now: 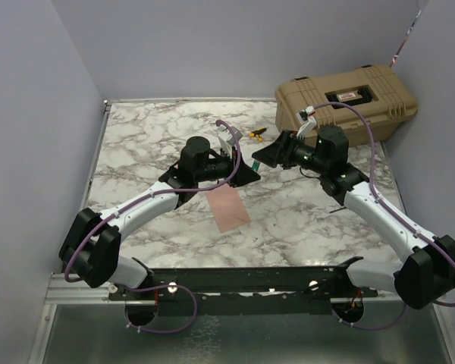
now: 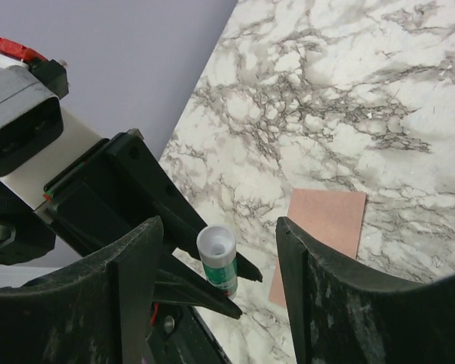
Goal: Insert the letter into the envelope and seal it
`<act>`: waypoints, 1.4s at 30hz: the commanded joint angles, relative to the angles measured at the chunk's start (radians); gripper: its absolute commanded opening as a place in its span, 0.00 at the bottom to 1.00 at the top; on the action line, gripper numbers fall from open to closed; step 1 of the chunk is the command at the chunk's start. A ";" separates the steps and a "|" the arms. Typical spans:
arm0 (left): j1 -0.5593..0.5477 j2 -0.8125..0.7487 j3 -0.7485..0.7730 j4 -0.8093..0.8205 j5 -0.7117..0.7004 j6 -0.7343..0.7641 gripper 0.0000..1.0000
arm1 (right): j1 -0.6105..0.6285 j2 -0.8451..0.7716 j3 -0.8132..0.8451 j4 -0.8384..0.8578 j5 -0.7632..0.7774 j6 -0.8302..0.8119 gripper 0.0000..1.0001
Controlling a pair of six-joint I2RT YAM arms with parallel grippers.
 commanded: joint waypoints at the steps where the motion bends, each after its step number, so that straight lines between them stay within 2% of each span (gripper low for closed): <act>1: -0.002 -0.006 0.018 -0.013 0.024 0.022 0.00 | 0.005 0.023 0.023 -0.046 -0.081 -0.041 0.63; 6: -0.002 -0.005 0.019 -0.003 0.026 0.001 0.00 | 0.005 0.027 0.017 -0.052 -0.121 -0.043 0.60; 8: -0.002 -0.004 0.018 0.002 0.036 -0.004 0.00 | 0.005 0.024 0.013 -0.052 -0.117 -0.040 0.54; 12: -0.002 -0.008 0.014 0.017 0.079 -0.008 0.00 | 0.005 0.013 -0.004 -0.021 -0.116 -0.017 0.32; 16: -0.002 -0.021 0.004 0.022 0.102 -0.008 0.00 | 0.006 0.007 -0.022 0.024 -0.102 0.014 0.31; 19: -0.002 -0.026 0.003 0.025 0.096 -0.022 0.00 | 0.005 0.013 -0.024 0.040 -0.121 0.021 0.22; 21: -0.002 -0.026 0.012 0.026 0.078 -0.060 0.23 | 0.006 0.015 -0.028 0.055 -0.142 0.015 0.09; 23: -0.002 -0.028 0.030 0.031 0.085 -0.095 0.42 | 0.005 0.012 -0.038 0.061 -0.151 0.002 0.01; 24: -0.002 -0.030 0.034 0.042 0.083 -0.111 0.48 | 0.006 0.009 -0.047 0.071 -0.156 -0.007 0.01; 27: -0.002 -0.038 0.034 0.060 0.068 -0.128 0.55 | 0.005 0.010 -0.058 0.107 -0.205 -0.026 0.01; 28: -0.002 -0.035 0.033 0.061 0.064 -0.130 0.54 | 0.005 0.010 -0.058 0.115 -0.216 -0.025 0.01; 29: -0.002 -0.029 0.033 0.064 0.063 -0.131 0.48 | 0.005 0.012 -0.058 0.123 -0.225 -0.026 0.01; 31: -0.002 -0.019 0.033 0.053 0.057 -0.131 0.28 | 0.005 0.009 -0.057 0.132 -0.239 -0.033 0.01; 33: -0.002 -0.019 0.024 0.048 0.053 -0.128 0.13 | 0.005 0.001 -0.059 0.136 -0.246 -0.042 0.01; 34: -0.002 -0.022 0.019 0.048 0.052 -0.127 0.01 | 0.004 -0.003 -0.063 0.138 -0.251 -0.047 0.01; 39: -0.002 -0.051 -0.006 0.049 0.083 -0.088 0.00 | 0.006 -0.033 -0.076 0.161 -0.350 -0.130 0.01; 42: -0.002 -0.080 -0.014 0.054 0.164 -0.063 0.00 | 0.005 -0.059 -0.080 0.189 -0.546 -0.235 0.01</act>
